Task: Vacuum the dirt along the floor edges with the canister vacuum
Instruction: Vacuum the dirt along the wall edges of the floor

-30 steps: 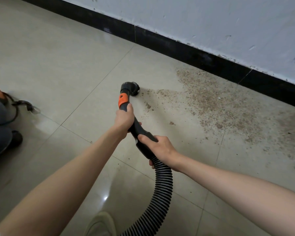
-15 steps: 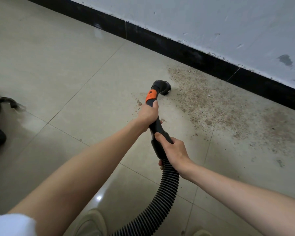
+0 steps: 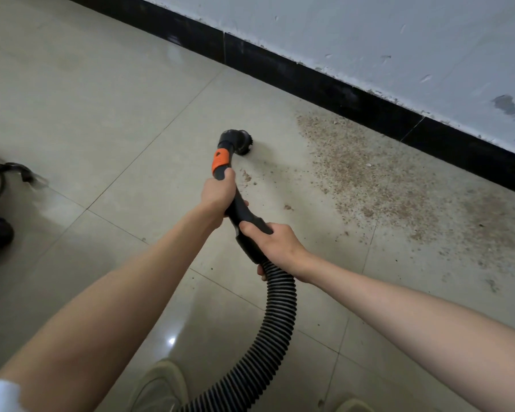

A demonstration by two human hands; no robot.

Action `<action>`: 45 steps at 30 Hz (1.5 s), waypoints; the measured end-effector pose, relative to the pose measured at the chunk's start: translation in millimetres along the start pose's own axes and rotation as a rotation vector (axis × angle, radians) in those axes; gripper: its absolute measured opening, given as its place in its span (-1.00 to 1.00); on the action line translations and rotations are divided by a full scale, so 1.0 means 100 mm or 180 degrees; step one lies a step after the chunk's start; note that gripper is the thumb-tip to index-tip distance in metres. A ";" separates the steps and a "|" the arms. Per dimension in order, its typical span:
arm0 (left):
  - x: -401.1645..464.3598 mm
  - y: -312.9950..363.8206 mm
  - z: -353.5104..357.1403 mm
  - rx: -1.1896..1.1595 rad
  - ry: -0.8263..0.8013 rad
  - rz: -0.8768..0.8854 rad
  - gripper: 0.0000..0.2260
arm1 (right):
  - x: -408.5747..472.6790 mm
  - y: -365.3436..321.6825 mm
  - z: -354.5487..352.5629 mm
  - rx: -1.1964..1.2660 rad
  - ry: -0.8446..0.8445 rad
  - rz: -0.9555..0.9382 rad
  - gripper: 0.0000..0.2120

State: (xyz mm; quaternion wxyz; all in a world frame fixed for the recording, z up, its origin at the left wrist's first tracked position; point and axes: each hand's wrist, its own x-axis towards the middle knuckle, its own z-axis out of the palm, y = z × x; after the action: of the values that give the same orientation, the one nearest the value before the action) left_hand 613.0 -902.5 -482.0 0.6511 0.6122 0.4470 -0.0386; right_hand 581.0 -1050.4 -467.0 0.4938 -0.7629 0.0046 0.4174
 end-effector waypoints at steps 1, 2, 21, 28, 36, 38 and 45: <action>0.02 0.00 -0.10 -0.0081 0.0085 -0.0044 -0.74 | 0.03 -0.05 0.05 -0.0080 -0.0093 -0.0030 -0.58; 0.03 0.01 -0.19 -0.0174 0.0152 -0.0100 -0.73 | 0.05 -0.08 0.09 -0.0135 -0.0179 -0.0068 -0.58; -0.20 -0.24 0.26 0.0531 -0.0596 -0.0162 -0.66 | -0.32 0.50 -0.17 -0.0105 0.0141 0.0331 -0.56; -0.21 -0.22 0.50 0.1030 -0.0818 -0.0018 -0.51 | -0.13 0.45 -0.03 -0.1165 0.0819 -0.0267 -0.78; -0.23 -0.05 0.39 -0.0189 -0.1585 -0.0071 -0.76 | -0.20 0.31 -0.36 0.0044 0.0467 -0.0391 -0.81; -0.24 -0.14 0.34 -0.0123 -0.1739 -0.0005 -0.75 | -0.29 0.37 -0.44 0.0240 0.0147 -0.0382 -0.80; -0.35 -0.17 0.30 -0.0093 -0.1754 0.0131 -0.75 | -0.26 0.30 -0.36 0.0194 0.0248 -0.0203 -0.63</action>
State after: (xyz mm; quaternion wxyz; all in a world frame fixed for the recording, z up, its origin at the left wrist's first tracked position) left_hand 598.3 -948.9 -477.8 0.7575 0.5781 0.2409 -0.1840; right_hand 574.5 -1103.6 -467.3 0.5293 -0.7629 0.0122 0.3711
